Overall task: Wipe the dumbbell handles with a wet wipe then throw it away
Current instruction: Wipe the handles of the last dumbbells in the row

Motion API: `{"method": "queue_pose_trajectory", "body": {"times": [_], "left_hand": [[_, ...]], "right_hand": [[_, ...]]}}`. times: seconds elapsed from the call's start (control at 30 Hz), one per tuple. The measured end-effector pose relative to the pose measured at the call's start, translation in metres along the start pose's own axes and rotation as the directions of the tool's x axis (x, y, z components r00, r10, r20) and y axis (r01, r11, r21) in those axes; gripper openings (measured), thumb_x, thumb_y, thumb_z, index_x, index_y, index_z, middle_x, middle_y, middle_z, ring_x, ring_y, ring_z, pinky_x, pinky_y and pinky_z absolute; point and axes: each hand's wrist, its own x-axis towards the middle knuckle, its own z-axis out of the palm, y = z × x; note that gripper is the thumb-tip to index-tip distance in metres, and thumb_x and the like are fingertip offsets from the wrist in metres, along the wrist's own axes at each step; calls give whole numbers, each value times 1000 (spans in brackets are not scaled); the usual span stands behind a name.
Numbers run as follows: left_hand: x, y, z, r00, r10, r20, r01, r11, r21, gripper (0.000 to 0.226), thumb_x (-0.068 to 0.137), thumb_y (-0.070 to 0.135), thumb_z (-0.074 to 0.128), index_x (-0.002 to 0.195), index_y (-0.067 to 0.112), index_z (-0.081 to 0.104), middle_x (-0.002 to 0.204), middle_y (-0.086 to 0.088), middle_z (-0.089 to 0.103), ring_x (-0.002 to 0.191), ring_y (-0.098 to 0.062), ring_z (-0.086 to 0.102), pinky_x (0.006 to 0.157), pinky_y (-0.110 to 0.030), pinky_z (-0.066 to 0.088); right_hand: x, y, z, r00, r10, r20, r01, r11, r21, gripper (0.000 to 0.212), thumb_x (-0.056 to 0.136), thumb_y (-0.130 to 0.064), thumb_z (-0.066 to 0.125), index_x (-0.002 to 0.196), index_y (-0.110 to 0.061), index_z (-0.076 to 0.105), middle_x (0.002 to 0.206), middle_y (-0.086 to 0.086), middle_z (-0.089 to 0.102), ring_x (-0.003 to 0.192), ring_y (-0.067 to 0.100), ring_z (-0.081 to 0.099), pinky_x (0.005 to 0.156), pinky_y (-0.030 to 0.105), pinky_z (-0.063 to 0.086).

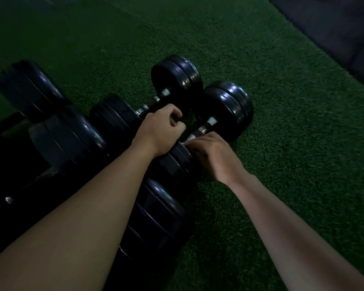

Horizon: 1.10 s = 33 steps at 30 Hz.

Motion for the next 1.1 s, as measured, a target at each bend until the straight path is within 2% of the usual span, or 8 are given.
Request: {"method": "queue_pose_trajectory", "body": {"times": [0.1,0.2,0.43,0.53,0.7,0.93,1.03,1.1], "left_hand": [[-2,0,-1,999,44,-11,-45,999,-17,21,91,34,59,111,29,60,80,12,61,74,-3,58,63,-22,43],[-4,2,-2,995,98,-3,-98,995,-29,18,91,33,61,108,27,63,83,12,63,78,-5,60,71,-25,48],[-10,8,-18,978,199,68,-181,961,-209,15,89,32,70,101,23,71,95,10,71,88,0,66,83,-19,53],[-11,15,-24,959,234,157,-191,949,-250,24,82,34,77,104,23,72,98,11,71,86,3,67,82,-14,51],[-14,23,-31,959,260,116,-242,958,-153,24,80,29,79,103,25,71,96,12,72,87,5,66,84,-20,54],[-42,40,-54,964,253,80,-250,967,-44,23,83,30,74,105,29,67,89,11,69,83,-4,67,80,-33,56],[-58,46,-74,974,219,54,-222,974,47,18,87,31,70,104,26,68,87,7,68,80,-8,65,76,-37,56],[-68,51,-88,980,198,32,-201,973,112,18,87,34,67,102,25,69,87,4,68,80,-13,65,74,-38,55]], "right_hand": [[-4,-3,-11,994,75,-84,-66,992,108,29,88,-8,68,117,-10,72,113,5,66,100,19,63,88,33,56],[-9,-9,-23,977,107,-183,-88,990,108,29,85,-5,73,113,-11,71,107,2,62,93,11,63,85,13,50],[-4,-13,-39,916,263,-302,-188,948,256,20,88,-13,72,107,-13,67,104,0,68,93,10,67,79,28,59],[2,-21,-40,892,334,-305,-211,904,372,14,89,-13,72,103,-14,69,100,-1,70,93,7,69,80,25,59],[12,-38,-47,838,458,-297,-198,762,617,13,87,-6,72,97,-15,72,95,-4,74,92,10,71,85,30,57],[15,-75,-61,876,448,-175,-148,597,788,13,87,-1,71,95,-12,70,92,8,74,91,24,72,88,43,57],[18,-92,-68,915,385,-123,-174,650,740,12,88,-10,73,96,-19,71,94,2,74,94,20,72,90,45,57],[22,-105,-75,927,363,-98,-197,692,695,10,89,-16,73,95,-23,70,94,-4,74,94,12,71,88,37,57]]}}
